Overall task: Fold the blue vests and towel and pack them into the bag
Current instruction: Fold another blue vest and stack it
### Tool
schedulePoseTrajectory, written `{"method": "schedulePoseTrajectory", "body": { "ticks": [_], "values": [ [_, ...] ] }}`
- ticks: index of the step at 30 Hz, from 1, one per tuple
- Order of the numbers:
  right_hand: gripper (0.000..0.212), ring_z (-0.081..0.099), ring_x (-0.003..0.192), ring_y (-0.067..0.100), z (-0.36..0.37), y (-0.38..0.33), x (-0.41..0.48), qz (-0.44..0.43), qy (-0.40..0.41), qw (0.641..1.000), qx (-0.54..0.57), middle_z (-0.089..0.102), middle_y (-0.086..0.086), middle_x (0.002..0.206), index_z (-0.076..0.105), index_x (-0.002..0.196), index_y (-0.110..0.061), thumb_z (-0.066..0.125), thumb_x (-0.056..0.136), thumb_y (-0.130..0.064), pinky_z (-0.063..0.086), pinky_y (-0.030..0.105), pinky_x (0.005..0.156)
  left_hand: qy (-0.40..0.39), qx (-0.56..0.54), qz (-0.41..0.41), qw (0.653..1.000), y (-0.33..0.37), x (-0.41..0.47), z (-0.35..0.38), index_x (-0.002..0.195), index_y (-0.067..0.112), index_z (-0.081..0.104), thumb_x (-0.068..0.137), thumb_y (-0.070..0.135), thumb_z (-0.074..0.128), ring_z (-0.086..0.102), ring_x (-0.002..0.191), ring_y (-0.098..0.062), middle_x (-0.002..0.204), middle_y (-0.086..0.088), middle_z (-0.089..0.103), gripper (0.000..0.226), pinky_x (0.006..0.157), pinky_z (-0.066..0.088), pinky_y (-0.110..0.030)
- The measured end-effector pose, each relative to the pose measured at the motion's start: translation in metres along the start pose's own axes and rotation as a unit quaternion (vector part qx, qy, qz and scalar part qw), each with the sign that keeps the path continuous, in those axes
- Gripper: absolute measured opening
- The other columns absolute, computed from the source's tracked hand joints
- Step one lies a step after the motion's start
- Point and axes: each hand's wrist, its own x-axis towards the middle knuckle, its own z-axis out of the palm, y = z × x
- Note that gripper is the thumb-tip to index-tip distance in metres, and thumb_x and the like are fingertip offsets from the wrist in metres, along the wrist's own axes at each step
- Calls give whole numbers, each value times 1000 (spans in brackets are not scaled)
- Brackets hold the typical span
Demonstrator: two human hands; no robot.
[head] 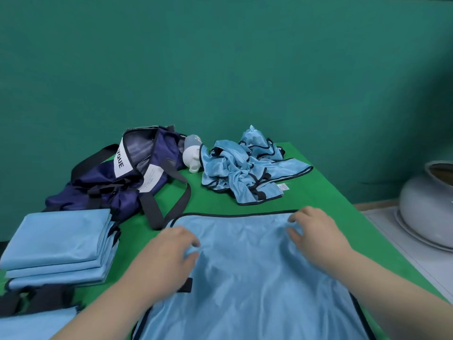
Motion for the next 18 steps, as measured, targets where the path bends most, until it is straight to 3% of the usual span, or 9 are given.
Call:
{"method": "schedulePoseTrajectory", "body": {
  "ticks": [3,5,7,9,11,13,16,18],
  "values": [
    [45,51,120,24,2,-36,-39,-28,-51,998,-4,58,-1,125,62,127,-23,44,95,-50,43,37,99,-74,48,41,995,-8,-40,5,111,37,63,92,53,46,43,119,1,120,24,48,31,102,37,-23],
    [68,44,127,22,12,-57,-65,-8,-93,995,-15,51,-3,134,53,133,-26,21,87,-65,39,38,104,-101,60,27,993,-18,-62,9,112,39,63,84,63,39,45,125,-1,126,24,47,44,101,37,-23],
    [86,32,137,24,26,-69,-85,14,-124,992,-20,38,-1,146,41,141,-29,3,76,-72,30,45,111,-132,63,9,989,-24,-82,12,125,42,57,79,70,30,32,139,-2,142,26,36,61,108,29,-22],
    [88,12,149,29,39,-72,-96,22,-147,989,-24,17,3,161,23,153,-29,3,80,-74,15,53,119,-156,57,-9,986,-27,-98,16,141,45,42,74,74,17,8,149,-1,155,27,15,77,113,15,-20],
    [81,-3,153,30,43,-71,-99,28,-149,988,-24,2,2,167,10,158,-29,12,90,-73,4,58,121,-156,46,-26,986,-26,-108,16,146,46,33,76,73,15,-7,148,3,159,25,4,77,112,6,-18],
    [77,-6,153,29,43,-69,-99,24,-142,989,-28,0,2,167,7,159,-29,18,95,-71,2,59,121,-149,33,-41,988,-21,-115,18,148,45,30,81,72,17,-12,145,4,162,21,1,73,113,0,-19],
    [77,-5,154,28,44,-66,-96,15,-141,989,-34,1,1,167,7,159,-31,19,95,-71,2,58,121,-136,28,-58,989,-14,-123,27,149,44,27,70,72,0,-14,148,-2,164,16,1,88,115,-7,-21],
    [77,-6,154,28,44,-64,-94,4,-142,989,-37,1,0,167,6,158,-31,18,94,-72,1,58,122,-118,12,-65,991,-10,-127,31,148,44,27,76,72,3,-16,144,2,164,16,1,81,115,-9,-22]
  ]
}}
